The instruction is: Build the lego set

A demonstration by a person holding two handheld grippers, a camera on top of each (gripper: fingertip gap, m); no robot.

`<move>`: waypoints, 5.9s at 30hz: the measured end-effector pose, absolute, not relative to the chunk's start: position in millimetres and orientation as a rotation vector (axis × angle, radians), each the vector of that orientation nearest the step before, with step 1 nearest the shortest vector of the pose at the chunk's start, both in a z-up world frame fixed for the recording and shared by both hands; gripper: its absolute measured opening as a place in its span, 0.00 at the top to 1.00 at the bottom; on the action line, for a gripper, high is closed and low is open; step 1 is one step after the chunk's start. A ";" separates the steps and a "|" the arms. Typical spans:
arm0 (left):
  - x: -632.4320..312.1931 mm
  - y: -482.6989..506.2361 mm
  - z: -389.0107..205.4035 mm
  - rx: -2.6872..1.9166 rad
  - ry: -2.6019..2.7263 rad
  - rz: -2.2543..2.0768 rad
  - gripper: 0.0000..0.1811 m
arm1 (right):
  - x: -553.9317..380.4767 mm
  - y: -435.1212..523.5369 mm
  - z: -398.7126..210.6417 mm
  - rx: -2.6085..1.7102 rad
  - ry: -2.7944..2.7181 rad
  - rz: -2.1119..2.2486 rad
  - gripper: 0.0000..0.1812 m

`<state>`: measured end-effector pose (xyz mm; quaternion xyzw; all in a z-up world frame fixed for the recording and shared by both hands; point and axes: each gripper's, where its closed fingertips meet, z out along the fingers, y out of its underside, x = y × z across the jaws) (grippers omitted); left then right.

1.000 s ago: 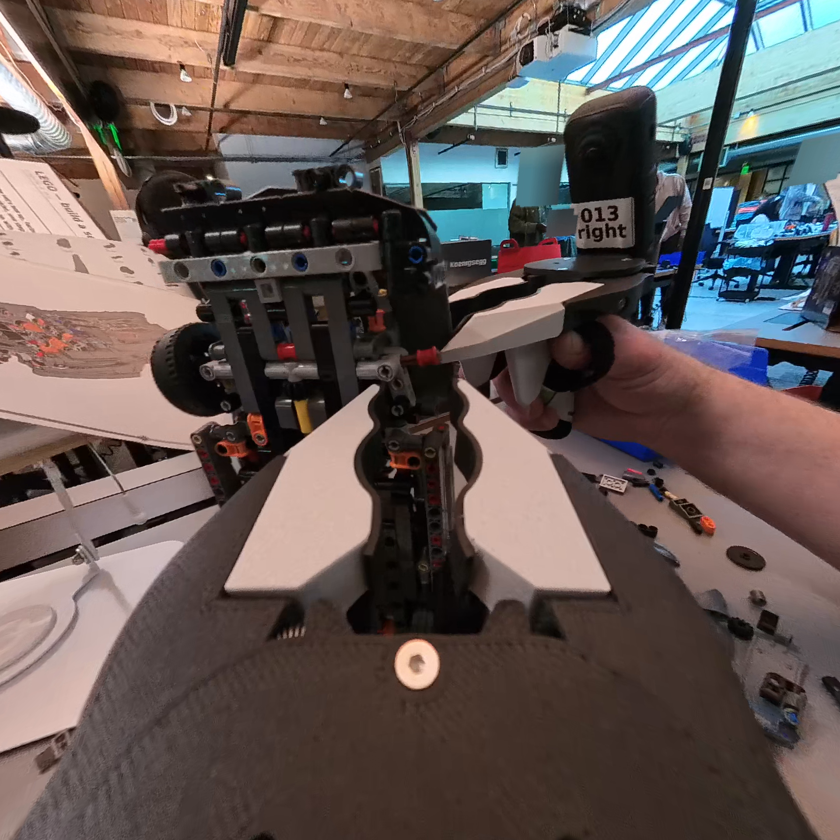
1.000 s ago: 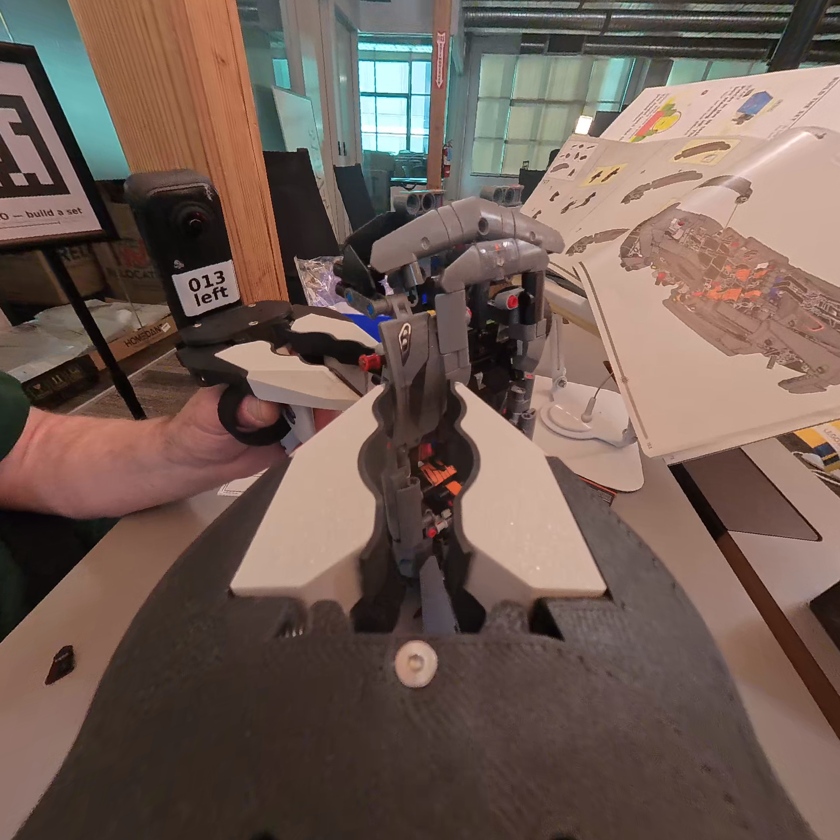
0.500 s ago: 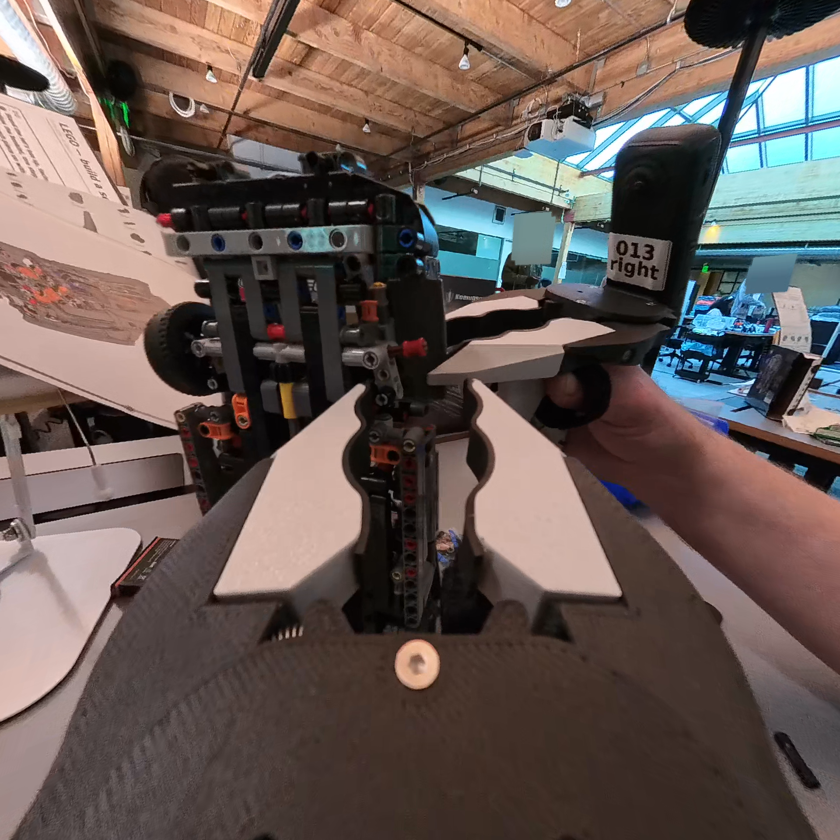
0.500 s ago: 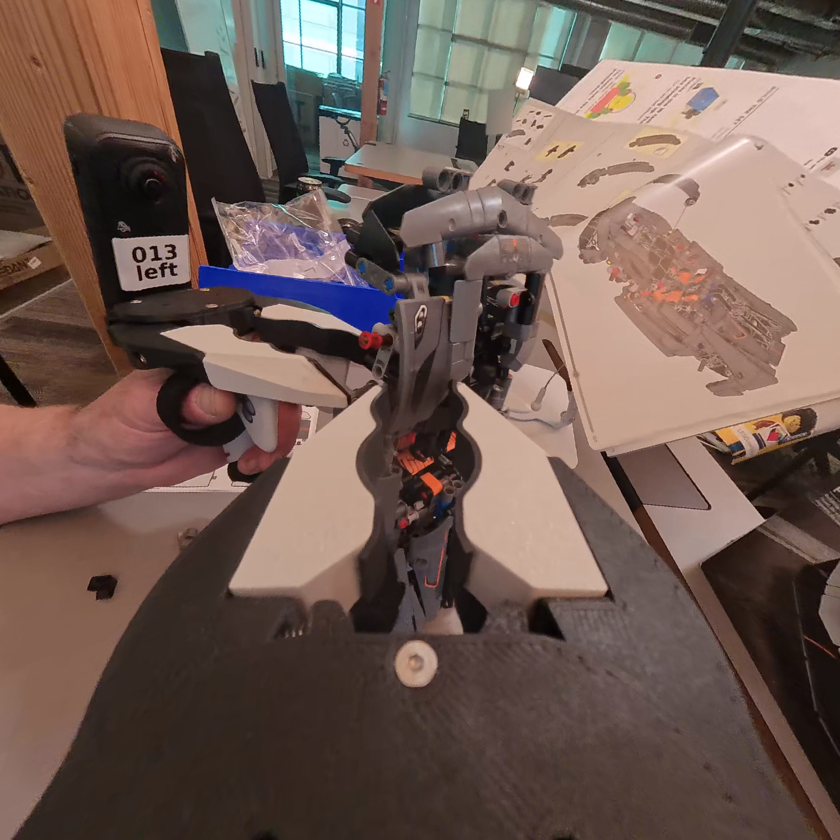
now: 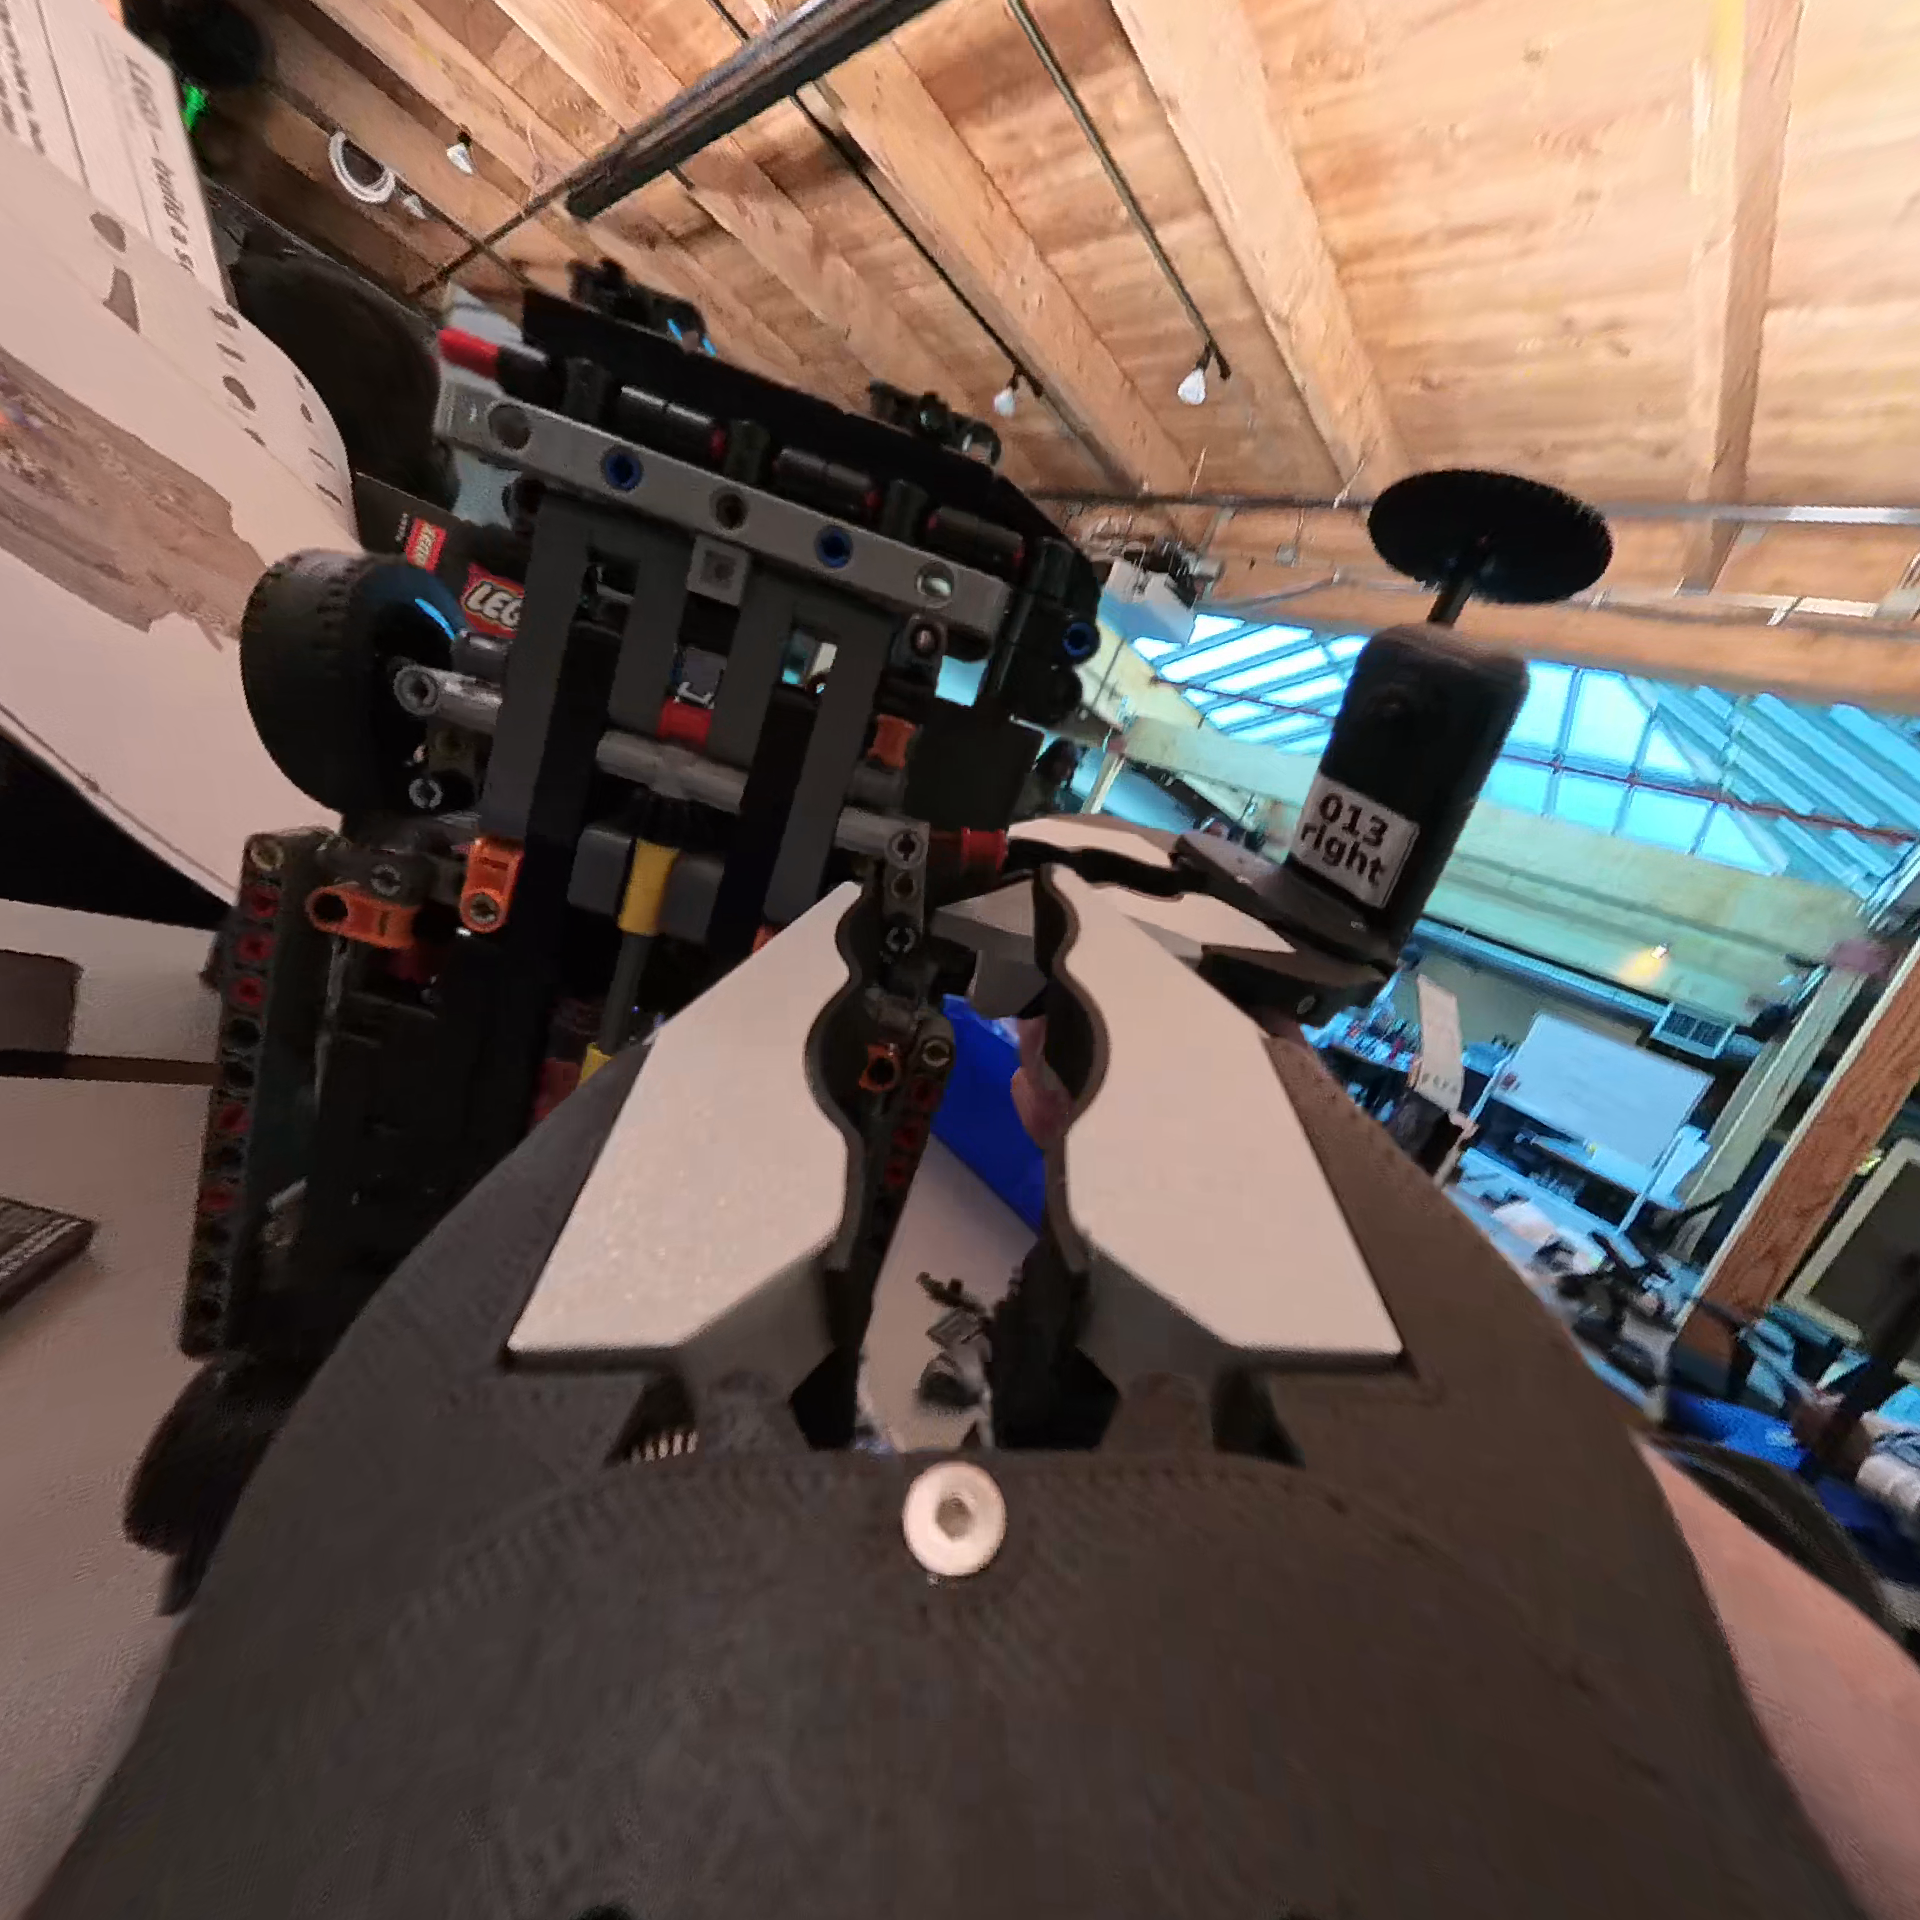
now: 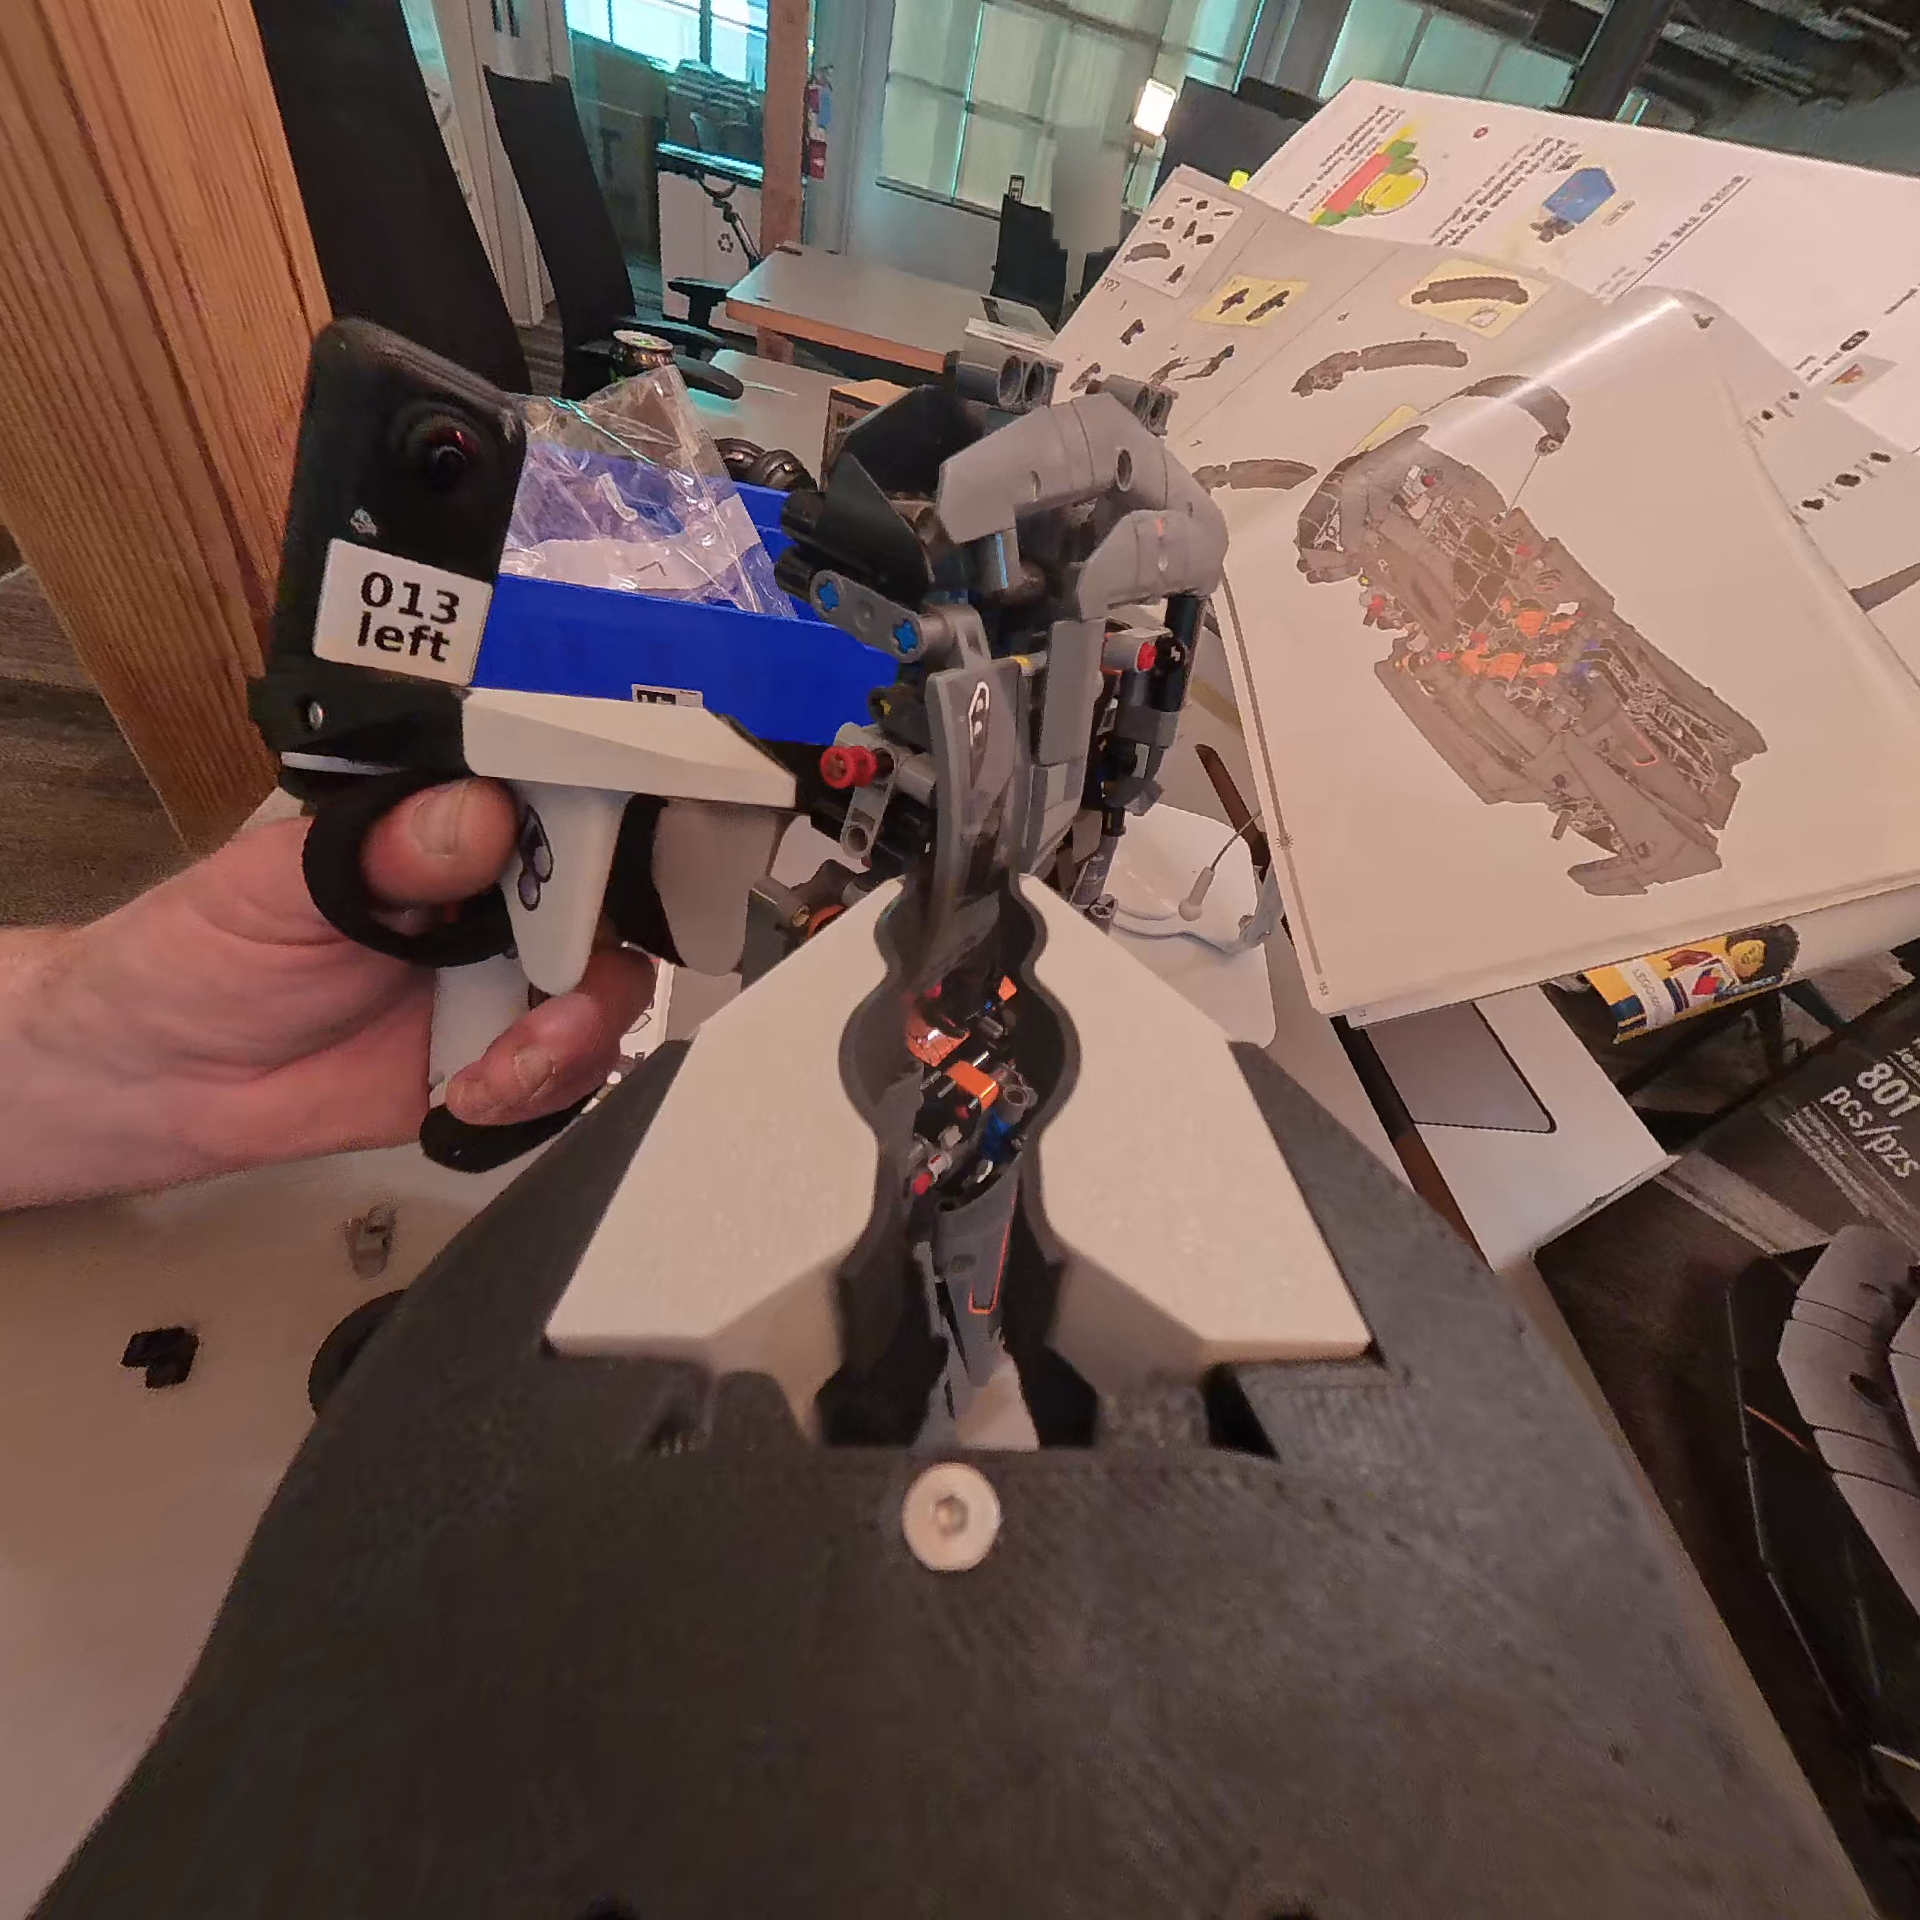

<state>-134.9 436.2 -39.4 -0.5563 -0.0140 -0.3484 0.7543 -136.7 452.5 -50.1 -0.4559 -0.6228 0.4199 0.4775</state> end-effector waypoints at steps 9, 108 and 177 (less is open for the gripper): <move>-136.7 432.5 -42.2 -1.189 -0.028 -0.837 0.91 | -134.7 447.5 -50.0 -1.118 -1.577 0.953 0.92; -88.8 419.4 -63.0 -1.245 0.637 -0.265 0.97 | 135.9 485.5 -206.9 -2.022 -1.659 -0.170 0.91; -89.7 424.1 -61.8 -1.258 0.641 -0.224 0.97 | 97.8 512.8 -255.0 -1.830 -2.127 -0.086 0.92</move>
